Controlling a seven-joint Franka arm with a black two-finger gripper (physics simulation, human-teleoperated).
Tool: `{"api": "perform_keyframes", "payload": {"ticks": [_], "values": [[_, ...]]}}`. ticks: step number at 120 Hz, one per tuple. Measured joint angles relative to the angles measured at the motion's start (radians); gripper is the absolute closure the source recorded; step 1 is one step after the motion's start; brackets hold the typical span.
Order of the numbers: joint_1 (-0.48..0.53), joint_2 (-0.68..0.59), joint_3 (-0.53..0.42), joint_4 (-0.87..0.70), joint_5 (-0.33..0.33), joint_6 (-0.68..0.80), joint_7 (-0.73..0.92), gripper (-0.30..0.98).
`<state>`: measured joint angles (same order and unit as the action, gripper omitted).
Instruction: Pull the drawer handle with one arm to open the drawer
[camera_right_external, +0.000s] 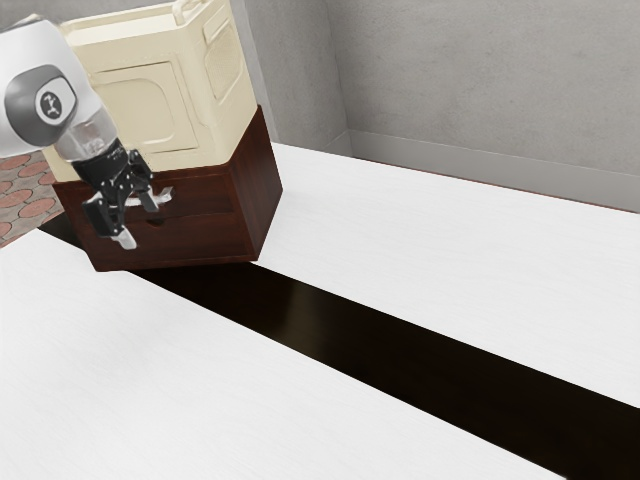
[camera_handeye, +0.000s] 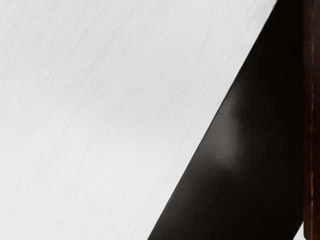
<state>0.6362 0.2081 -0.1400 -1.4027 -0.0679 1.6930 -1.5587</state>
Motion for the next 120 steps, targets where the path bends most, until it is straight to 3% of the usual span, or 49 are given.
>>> {"api": "perform_keyframes", "payload": {"ticks": [53,82,120], "values": [[0.010,0.073,0.035,-0.001,0.002,0.249,-0.014,0.00],[0.081,0.100,-0.001,0.033,0.003,0.295,-0.012,0.00],[0.082,0.121,-0.010,0.037,0.004,0.327,-0.003,0.00]]}}
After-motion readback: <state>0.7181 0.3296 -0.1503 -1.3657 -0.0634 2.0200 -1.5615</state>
